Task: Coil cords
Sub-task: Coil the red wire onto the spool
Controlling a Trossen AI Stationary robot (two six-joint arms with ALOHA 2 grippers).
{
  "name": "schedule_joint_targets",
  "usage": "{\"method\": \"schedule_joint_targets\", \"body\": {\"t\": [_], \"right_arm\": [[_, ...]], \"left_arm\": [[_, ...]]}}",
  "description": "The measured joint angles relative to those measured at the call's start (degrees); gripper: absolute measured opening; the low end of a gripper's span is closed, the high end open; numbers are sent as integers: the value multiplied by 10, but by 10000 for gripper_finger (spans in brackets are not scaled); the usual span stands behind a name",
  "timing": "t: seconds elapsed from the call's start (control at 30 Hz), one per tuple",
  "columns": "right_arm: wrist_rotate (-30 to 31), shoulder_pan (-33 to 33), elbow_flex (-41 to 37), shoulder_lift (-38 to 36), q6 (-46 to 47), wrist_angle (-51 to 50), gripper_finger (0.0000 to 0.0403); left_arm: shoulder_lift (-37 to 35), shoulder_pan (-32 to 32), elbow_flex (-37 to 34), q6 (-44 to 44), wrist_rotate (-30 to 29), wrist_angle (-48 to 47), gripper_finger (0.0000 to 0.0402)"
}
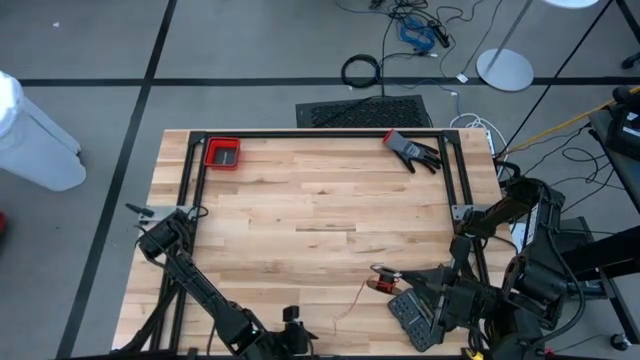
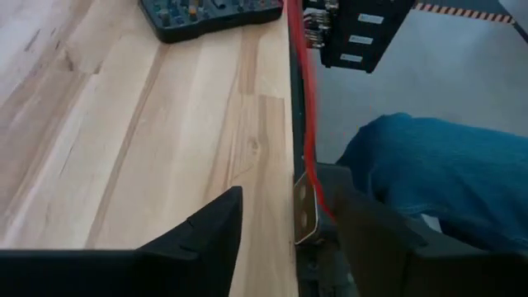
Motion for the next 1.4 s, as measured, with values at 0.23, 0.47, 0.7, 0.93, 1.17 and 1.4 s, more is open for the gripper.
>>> {"method": "schedule_joint_targets", "body": {"t": [0.23, 0.47, 0.7, 0.93, 1.17, 1.4], "right_arm": [[0, 0, 0, 0, 0, 0, 0], [0, 0, 0, 0, 0, 0, 0], [0, 0, 0, 0, 0, 0, 0], [0, 0, 0, 0, 0, 0, 0], [0, 0, 0, 0, 0, 0, 0], [0, 0, 0, 0, 0, 2, 0]], "left_arm": [[0, 0, 0, 0, -21, 0, 102], [0, 0, 0, -1, -51, 0, 8], [0, -2, 0, -2, -36, 4, 4], [0, -19, 0, -30, -6, 10, 50], [0, -35, 0, -27, -57, 45, 150], [14, -34, 0, -15, -77, 70, 218]]}}
